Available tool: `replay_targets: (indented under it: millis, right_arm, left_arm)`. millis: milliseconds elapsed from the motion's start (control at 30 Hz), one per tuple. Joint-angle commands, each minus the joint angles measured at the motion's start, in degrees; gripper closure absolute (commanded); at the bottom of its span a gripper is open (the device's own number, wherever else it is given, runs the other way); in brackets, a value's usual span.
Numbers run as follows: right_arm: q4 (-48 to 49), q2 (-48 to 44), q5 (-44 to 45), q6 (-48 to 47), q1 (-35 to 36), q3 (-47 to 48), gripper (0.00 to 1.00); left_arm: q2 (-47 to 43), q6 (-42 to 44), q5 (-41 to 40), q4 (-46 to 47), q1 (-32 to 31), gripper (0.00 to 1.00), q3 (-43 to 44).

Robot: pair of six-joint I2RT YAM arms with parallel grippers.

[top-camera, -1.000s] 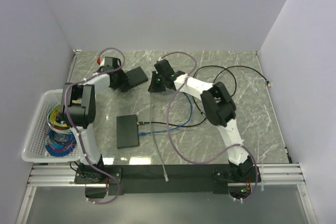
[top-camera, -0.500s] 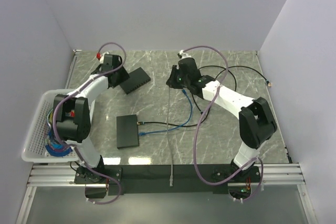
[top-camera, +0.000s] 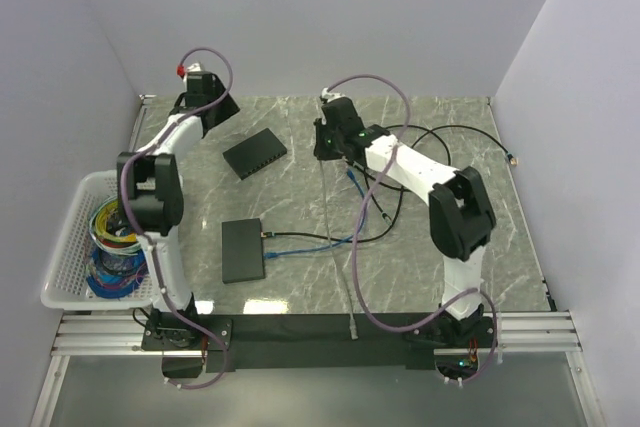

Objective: Insert the plug into the switch port

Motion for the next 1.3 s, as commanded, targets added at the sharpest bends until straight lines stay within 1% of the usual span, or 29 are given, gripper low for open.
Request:
replay_targets:
  millis: [0,33,100,133,167,267,400,467,600,667,700,733,833,933,1100,1267]
  right_arm:
    - [-4.0,5.2,-2.7,-1.0,0.0,5.9,1.00]
    - [-4.5,8.1,-2.6,-0.7,-0.1,7.5,1.00]
    - [-5.7,11.1,-2.6,-0.1,-0.1,12.6,1.00]
    - [-6.3,14.2,-2.7,0.5,0.0,14.5,1.00]
    - [-7.4,15.7,-3.5,0.8,0.0,18.1,1.00]
    - [-9.8,21.1,-6.3,1.7,0.0,23.2,1.00]
    - [-9.3,24.1,-8.1,3.6,0.0,25.1,1.00]
    - [-10.8,26.4,-8.3,3.9,0.0,29.1,1.00]
    - [-14.2,31.1,-10.2,4.9,0.0,36.6,1.00]
    - [-15.1,33.0,-11.1,5.2,-0.1,38.6,1.00]
    - [-14.8,33.3,-11.7,5.7,0.0,38.5,1.00]
    - [-14.3,33.3,-12.1,5.9,-0.1,38.0,1.00]
    - [-12.6,32.4,-13.2,7.0,0.2,34.3,1.00]
    - [-11.2,31.0,-14.0,6.8,0.9,30.6,1.00]
    - [-8.5,28.2,-15.6,6.9,2.5,24.1,1.00]
    - [-5.9,24.1,-16.5,6.9,6.1,18.2,1.00]
  left_arm:
    - [5.4,2.7,5.4,-0.8,-0.4,0.39,6.1]
    - [6.5,2.6,6.2,-0.8,-0.4,0.39,7.6]
    - [8.7,2.4,8.2,-0.5,-0.4,0.39,8.2]
    - [9.1,2.1,8.7,-0.1,-0.4,0.39,8.1]
    - [9.8,1.8,9.2,0.0,-0.4,0.39,8.1]
    - [11.2,2.1,12.0,0.2,-0.4,0.39,7.7]
    - [12.5,2.9,14.6,-0.8,-0.9,0.40,7.8]
    - [12.2,2.8,15.4,-0.8,-1.5,0.40,6.6]
    - [9.9,1.6,17.1,2.3,-2.6,0.41,0.9]
    - [7.8,0.4,18.7,3.4,-3.1,0.42,-3.8]
    - [6.7,0.0,19.1,4.5,-3.3,0.42,-5.8]
    - [4.4,-1.0,19.2,6.6,-3.8,0.42,-10.2]
    - [1.6,-2.7,19.3,9.2,-4.8,0.42,-17.5]
    - [-1.2,-3.3,18.8,11.4,-5.9,0.42,-22.5]
    - [-3.8,-3.2,17.9,12.4,-6.7,0.43,-25.7]
    - [-6.6,-1.2,17.0,12.4,-6.7,0.43,-28.1]
